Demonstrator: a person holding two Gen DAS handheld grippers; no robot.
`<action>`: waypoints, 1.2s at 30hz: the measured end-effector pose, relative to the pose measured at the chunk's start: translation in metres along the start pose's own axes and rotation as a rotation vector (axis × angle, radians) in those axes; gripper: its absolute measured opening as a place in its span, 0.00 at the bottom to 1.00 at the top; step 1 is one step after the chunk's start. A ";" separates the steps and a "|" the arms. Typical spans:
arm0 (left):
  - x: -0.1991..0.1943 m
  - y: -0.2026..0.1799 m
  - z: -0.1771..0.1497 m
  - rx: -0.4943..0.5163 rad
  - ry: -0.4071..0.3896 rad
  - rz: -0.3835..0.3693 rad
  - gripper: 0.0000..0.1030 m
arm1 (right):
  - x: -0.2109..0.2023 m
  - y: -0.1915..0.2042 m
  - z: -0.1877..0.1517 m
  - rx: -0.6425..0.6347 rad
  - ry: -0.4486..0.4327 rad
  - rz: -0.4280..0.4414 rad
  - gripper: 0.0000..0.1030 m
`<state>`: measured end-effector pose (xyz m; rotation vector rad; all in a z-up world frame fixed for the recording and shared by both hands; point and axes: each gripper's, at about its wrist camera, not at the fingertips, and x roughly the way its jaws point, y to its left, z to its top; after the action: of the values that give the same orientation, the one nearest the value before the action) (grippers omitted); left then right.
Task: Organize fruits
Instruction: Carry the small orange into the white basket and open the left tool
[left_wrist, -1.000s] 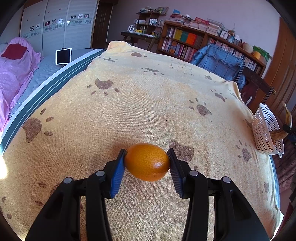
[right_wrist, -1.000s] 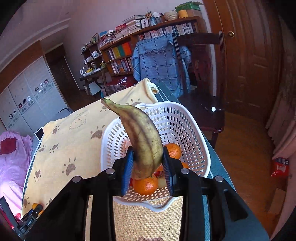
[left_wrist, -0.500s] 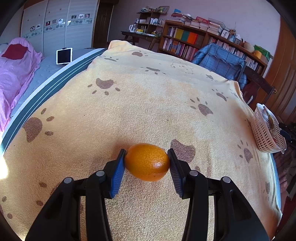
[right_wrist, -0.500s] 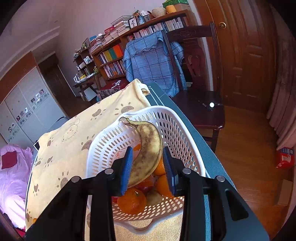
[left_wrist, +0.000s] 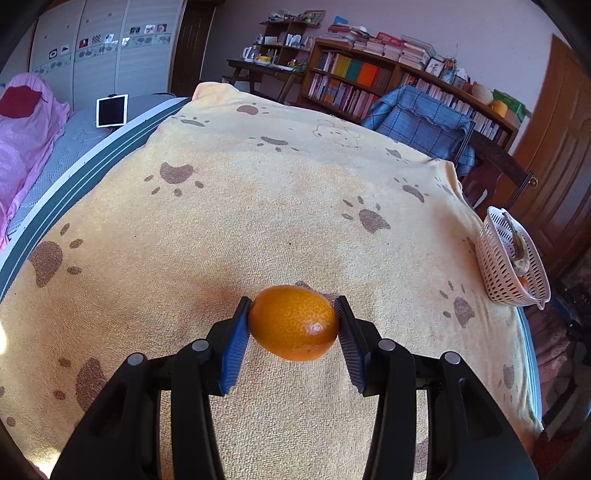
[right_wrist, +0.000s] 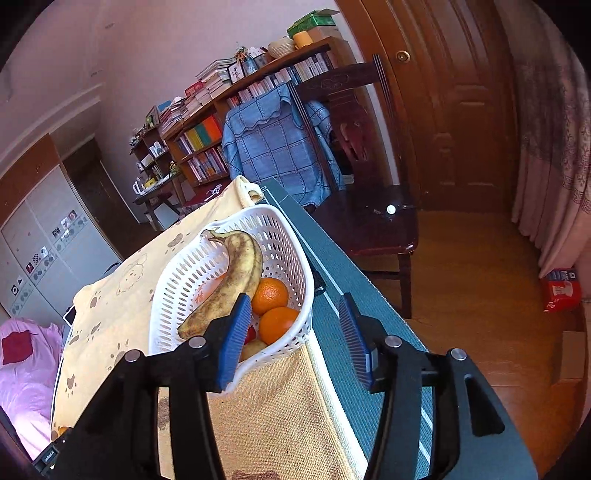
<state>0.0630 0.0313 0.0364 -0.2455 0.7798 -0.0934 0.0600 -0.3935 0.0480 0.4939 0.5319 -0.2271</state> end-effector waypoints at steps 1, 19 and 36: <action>-0.001 -0.009 0.001 0.019 -0.006 -0.009 0.45 | 0.000 -0.003 0.000 0.005 0.000 0.001 0.51; 0.031 -0.198 0.044 0.343 -0.047 -0.215 0.45 | -0.010 -0.009 -0.024 0.016 -0.141 -0.043 0.76; 0.089 -0.290 0.072 0.437 -0.058 -0.271 0.64 | -0.005 -0.020 -0.025 0.067 -0.128 -0.032 0.76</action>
<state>0.1787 -0.2512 0.0982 0.0627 0.6468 -0.5044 0.0381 -0.3976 0.0240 0.5322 0.4081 -0.3060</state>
